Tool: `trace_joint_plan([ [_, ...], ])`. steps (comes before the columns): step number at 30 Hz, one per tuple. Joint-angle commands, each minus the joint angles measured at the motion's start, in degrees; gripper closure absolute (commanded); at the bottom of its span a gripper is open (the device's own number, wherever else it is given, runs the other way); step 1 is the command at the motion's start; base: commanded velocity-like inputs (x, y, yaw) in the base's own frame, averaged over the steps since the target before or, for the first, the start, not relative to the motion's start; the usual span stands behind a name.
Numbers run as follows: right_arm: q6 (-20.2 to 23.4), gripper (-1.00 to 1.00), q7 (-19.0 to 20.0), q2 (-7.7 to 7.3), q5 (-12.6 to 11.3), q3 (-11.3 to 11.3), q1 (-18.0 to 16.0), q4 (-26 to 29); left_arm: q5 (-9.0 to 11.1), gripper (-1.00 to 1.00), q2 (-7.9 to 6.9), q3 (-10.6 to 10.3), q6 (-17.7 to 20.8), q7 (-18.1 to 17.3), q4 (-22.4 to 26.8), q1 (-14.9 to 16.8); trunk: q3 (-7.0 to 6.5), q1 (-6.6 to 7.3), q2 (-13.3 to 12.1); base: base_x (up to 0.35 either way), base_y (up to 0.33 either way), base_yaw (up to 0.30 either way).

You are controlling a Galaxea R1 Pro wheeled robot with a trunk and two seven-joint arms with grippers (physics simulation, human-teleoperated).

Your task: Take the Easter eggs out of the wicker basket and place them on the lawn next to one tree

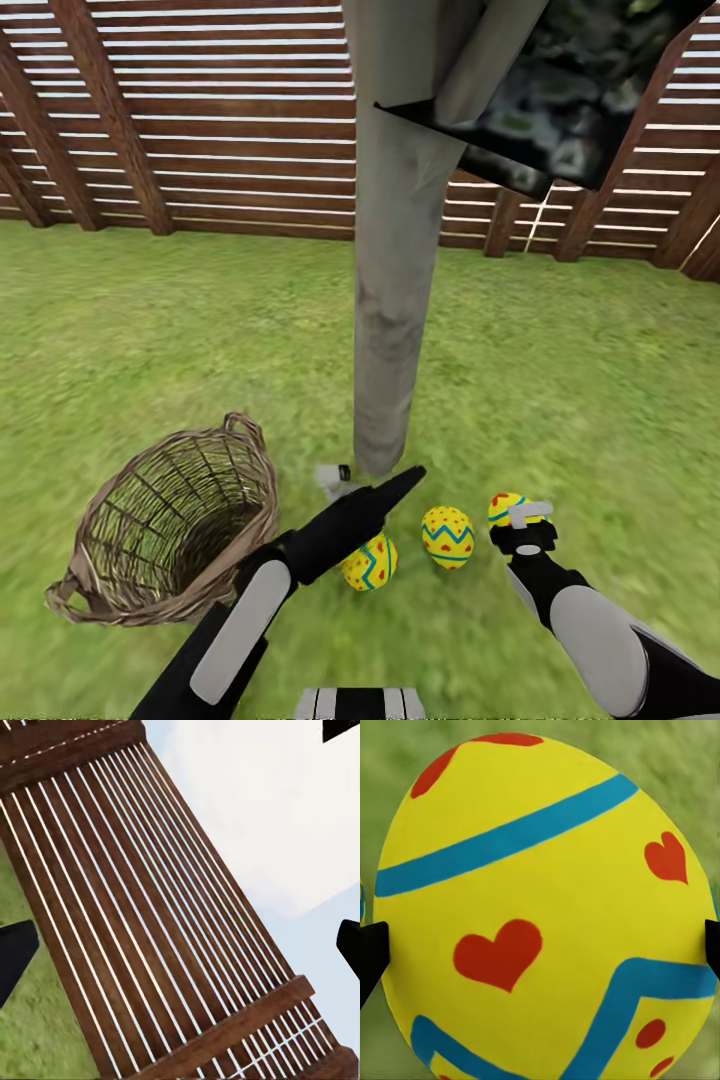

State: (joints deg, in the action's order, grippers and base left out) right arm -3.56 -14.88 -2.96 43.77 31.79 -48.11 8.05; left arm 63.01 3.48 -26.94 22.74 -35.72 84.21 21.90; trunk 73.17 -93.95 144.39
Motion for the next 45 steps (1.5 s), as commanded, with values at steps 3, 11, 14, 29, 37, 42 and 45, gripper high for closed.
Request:
trace_joint_plan([
  [3, -0.24, 1.0, -0.15, -0.03, 0.44, 0.47, -0.07, -0.01, 0.58, -1.0, -1.2, 3.71, 3.71, -0.05, -0.01, 1.18, 0.71, -0.06, 0.06, 0.0, 0.0, 0.0],
  [11, -0.15, 1.0, -0.15, -0.03, 0.44, 0.56, -0.06, 0.3, 0.27, -1.0, -0.23, 3.31, 4.04, 0.03, -0.26, 1.3, 2.26, -0.24, 0.15, 0.0, 0.0, 0.0],
  [14, -0.14, 1.0, -0.15, -0.03, 0.44, 0.56, -0.06, 0.3, 0.27, -1.0, -0.27, 3.26, 3.85, -0.04, -0.37, 1.28, 2.26, -0.24, 0.15, 0.0, 0.0, 0.0],
  [29, -0.57, 1.0, 0.24, 0.26, 0.5, 0.41, -0.06, 0.35, 0.27, -1.0, -0.33, 0.19, 2.99, -0.27, -0.65, 1.21, 2.26, -0.24, 0.15, 0.174, -0.117, 0.0],
  [37, -0.65, 1.0, -0.03, 0.17, 0.44, -2.37, -0.06, 0.48, 0.27, -1.0, -0.23, -0.22, 3.02, -0.23, -0.63, 1.21, 4.03, -0.45, 0.26, 0.0, 0.0, 0.0],
  [42, -0.49, 1.0, -0.14, 0.06, -0.18, -2.27, -0.06, 0.48, 0.27, -1.0, -0.14, -0.29, 3.02, -0.23, -0.63, 1.21, 5.14, -0.58, 0.33, 0.0, 0.0, 0.0],
  [45, -0.45, 1.0, -0.15, 0.09, -0.3, -2.26, -0.06, 0.42, 0.27, -1.0, -0.14, -0.26, 3.02, -0.23, -0.63, 1.21, 5.81, -0.65, 0.37, 0.0, 0.0, 0.0],
])
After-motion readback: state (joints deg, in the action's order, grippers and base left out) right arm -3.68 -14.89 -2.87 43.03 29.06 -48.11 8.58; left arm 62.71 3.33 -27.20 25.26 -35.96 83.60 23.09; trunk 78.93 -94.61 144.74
